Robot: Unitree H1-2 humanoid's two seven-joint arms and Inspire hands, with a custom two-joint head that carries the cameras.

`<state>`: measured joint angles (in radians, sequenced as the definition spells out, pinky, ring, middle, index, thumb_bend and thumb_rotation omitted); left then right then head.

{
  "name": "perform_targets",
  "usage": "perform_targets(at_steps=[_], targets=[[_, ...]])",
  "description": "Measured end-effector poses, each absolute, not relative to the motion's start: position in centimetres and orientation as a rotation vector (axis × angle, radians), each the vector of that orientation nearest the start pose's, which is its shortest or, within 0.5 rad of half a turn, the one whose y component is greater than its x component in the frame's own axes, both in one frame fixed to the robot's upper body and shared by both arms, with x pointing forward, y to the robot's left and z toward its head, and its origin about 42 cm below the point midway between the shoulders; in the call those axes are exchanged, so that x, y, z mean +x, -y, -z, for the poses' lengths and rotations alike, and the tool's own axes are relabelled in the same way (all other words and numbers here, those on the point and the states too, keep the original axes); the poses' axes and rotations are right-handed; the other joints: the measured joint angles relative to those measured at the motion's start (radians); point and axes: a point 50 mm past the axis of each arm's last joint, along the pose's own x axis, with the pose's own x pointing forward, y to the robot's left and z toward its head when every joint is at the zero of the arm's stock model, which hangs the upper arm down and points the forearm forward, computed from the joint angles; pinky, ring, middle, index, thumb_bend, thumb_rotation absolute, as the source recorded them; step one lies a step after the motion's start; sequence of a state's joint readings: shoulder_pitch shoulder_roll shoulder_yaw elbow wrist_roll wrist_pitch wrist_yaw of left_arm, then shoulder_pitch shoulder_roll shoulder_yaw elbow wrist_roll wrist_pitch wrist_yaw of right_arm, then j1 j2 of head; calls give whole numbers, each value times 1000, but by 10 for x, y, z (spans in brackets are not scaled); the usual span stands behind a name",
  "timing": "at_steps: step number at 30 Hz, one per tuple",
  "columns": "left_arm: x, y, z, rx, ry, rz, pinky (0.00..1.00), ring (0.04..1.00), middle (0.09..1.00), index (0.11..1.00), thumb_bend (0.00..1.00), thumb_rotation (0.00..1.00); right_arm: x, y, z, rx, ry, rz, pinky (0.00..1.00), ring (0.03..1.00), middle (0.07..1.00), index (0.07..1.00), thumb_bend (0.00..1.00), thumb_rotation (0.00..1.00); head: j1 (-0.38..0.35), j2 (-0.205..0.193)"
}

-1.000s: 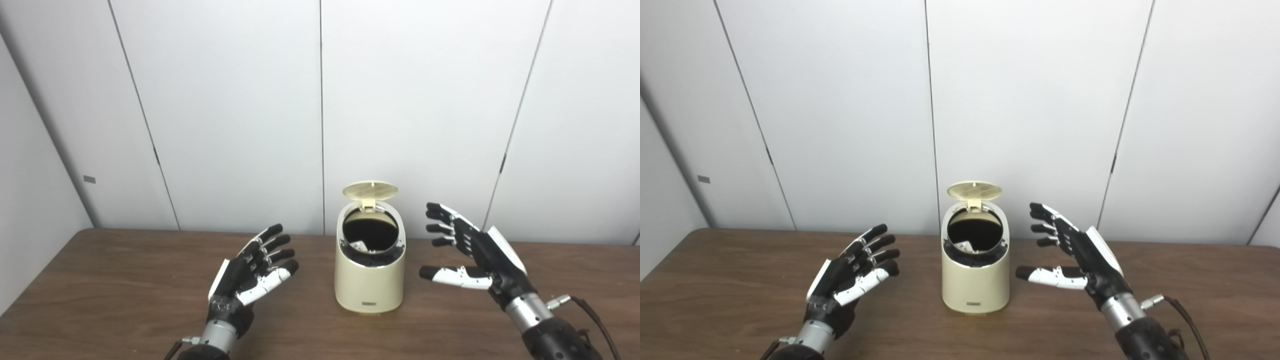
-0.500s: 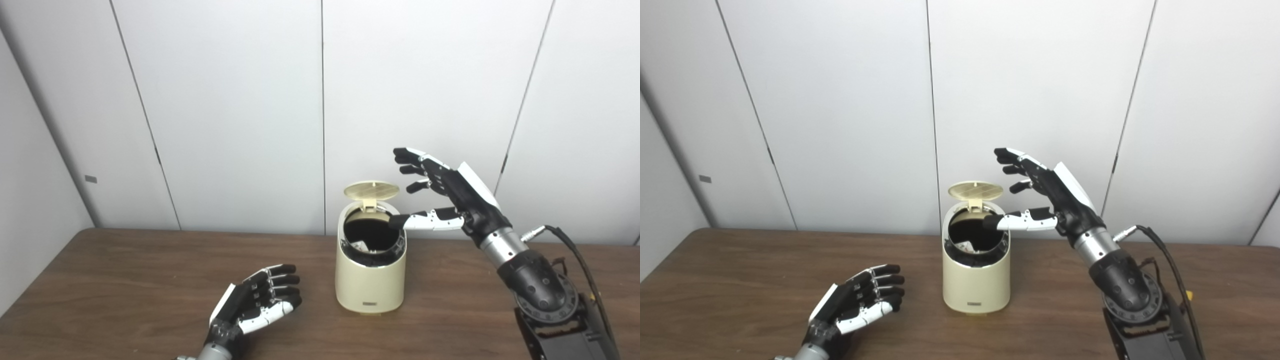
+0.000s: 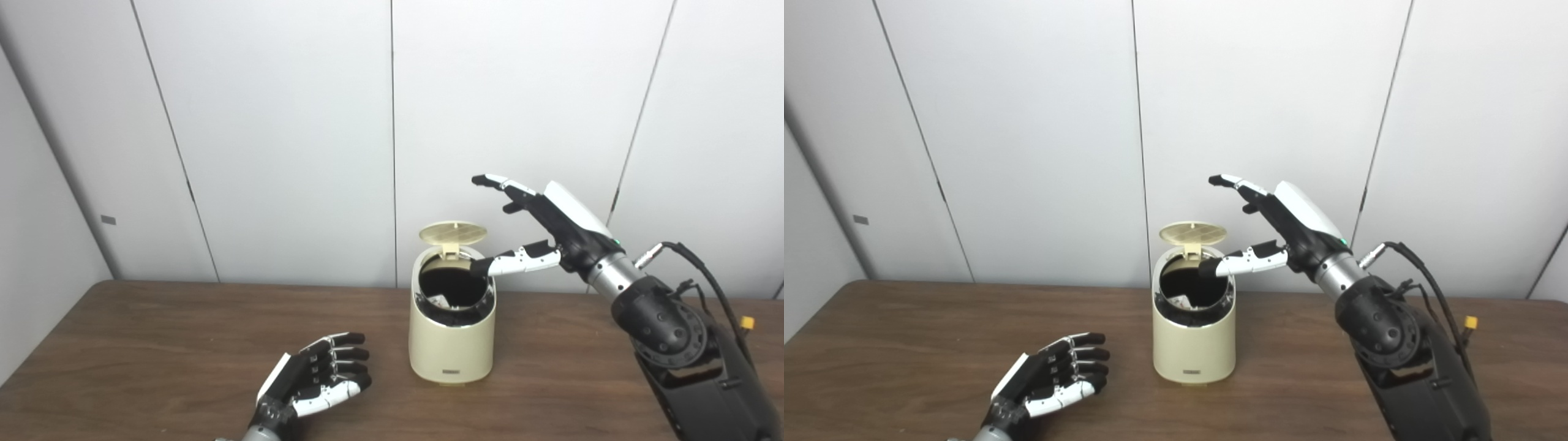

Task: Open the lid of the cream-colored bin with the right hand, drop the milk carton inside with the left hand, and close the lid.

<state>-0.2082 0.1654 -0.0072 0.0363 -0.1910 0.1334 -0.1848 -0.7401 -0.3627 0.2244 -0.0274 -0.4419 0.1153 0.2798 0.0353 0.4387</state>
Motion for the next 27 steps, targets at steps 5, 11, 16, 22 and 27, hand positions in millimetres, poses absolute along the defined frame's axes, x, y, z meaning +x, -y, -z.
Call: perform_targets(at_steps=[5,11,16,22,27], targets=[[350,-239,-143,-19,29,242,550,655,695,769,671,94,439,184,-351,-1038,593,-382,847,988,836,779,954,561,0,0],[350,-240,-144,-20,30,236,539,646,691,757,669,103,433,184,-353,-1148,624,-399,908,999,813,782,961,529,9,5],[350,-238,-144,-31,34,226,528,635,689,758,662,107,430,180,-353,-1201,640,-401,868,1000,808,784,938,521,11,8],[351,-242,-144,-37,39,203,521,631,681,756,678,128,426,180,-345,-1246,677,-421,984,989,774,765,911,503,9,11],[351,-241,-143,-41,48,201,521,633,688,761,669,131,423,182,-337,-1255,680,-437,986,988,767,765,889,523,15,17]])
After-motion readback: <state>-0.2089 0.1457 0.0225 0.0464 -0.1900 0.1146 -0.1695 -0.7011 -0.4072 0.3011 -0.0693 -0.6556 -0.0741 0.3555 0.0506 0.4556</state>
